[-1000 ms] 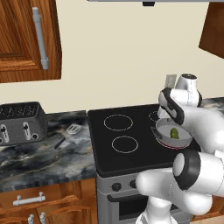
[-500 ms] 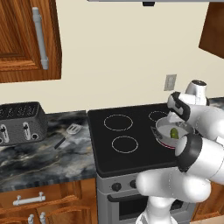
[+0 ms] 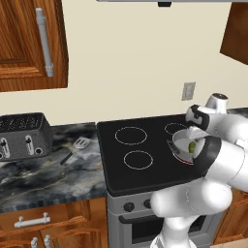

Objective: Put the cucumber and mushroom in the pot. Retrieve the spatula and lightly stir the vegetables in the pot.

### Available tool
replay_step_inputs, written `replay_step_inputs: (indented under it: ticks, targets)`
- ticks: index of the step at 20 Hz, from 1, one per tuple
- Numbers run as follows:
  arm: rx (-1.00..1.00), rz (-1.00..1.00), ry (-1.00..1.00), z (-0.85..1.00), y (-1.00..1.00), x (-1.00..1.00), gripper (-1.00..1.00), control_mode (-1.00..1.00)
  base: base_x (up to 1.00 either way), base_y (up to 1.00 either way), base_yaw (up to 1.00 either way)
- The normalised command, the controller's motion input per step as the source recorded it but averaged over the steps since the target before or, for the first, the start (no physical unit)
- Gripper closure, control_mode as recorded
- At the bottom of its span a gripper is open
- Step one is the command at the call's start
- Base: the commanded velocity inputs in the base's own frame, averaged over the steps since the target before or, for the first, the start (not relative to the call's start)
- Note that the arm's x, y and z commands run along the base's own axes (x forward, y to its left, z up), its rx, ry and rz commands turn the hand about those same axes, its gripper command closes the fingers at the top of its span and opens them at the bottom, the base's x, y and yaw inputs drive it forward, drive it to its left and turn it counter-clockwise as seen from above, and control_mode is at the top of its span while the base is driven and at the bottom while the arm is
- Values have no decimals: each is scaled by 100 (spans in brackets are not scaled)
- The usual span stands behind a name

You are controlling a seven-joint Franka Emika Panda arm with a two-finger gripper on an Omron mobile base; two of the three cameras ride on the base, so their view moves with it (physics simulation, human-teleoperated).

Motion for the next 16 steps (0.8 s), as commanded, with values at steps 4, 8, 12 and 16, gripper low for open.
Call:
replay_step_inputs:
  ticks: [4,8,12,16]
  targets:
    - [0,8,4,-28,0,7,100,-100,0,0,0]
    - [0,7,5,-24,0,7,100,-100,0,0,0]
    - [0,6,2,-26,0,14,100,-100,0,0,0]
    - [0,5,0,-5,0,13,100,-100,0,0,0]
